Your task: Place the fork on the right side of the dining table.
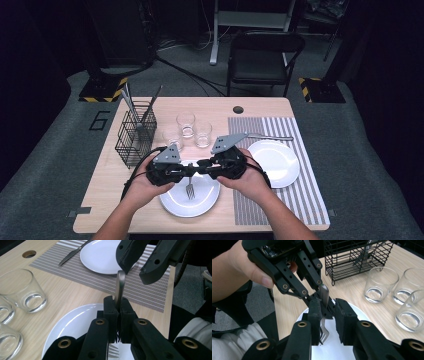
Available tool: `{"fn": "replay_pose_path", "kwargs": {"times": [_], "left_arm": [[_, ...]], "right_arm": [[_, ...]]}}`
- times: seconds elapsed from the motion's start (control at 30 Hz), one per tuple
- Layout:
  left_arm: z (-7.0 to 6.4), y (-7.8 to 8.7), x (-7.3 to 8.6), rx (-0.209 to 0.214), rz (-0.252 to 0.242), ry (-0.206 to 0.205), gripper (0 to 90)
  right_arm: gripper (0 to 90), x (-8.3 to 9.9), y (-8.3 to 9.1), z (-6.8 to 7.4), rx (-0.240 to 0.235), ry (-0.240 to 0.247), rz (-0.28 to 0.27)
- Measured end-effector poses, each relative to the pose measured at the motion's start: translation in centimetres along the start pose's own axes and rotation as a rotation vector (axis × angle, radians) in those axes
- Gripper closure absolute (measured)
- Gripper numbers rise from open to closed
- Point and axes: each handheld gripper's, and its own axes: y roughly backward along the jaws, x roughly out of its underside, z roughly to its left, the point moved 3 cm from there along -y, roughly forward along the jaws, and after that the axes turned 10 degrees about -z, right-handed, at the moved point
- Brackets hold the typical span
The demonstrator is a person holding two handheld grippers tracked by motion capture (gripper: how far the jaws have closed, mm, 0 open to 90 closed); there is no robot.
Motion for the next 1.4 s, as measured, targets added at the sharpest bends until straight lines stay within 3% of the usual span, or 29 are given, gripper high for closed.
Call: {"fn": "replay_pose_path", "kwargs": {"times": [0.73, 1.07, 1.4], "left_arm": [[-0.3, 0.0, -0.2, 0.024, -0.009, -0.002, 86.8], [-0.4, -0.1, -0.2, 0.03, -0.003, -0.012, 86.7], [-0.4, -0.1, -0.2, 0.031, -0.008, -0.014, 82.6]], "right_arm": [[74.4, -1.0, -0.9, 0.2, -0.022, 0.011, 0.0], [81.0, -1.1, -1.1, 0.2, -0.045, 0.002, 0.014], [87.3, -1.2, -1.0, 0.4, -0.038, 0.049, 0.033]]}}
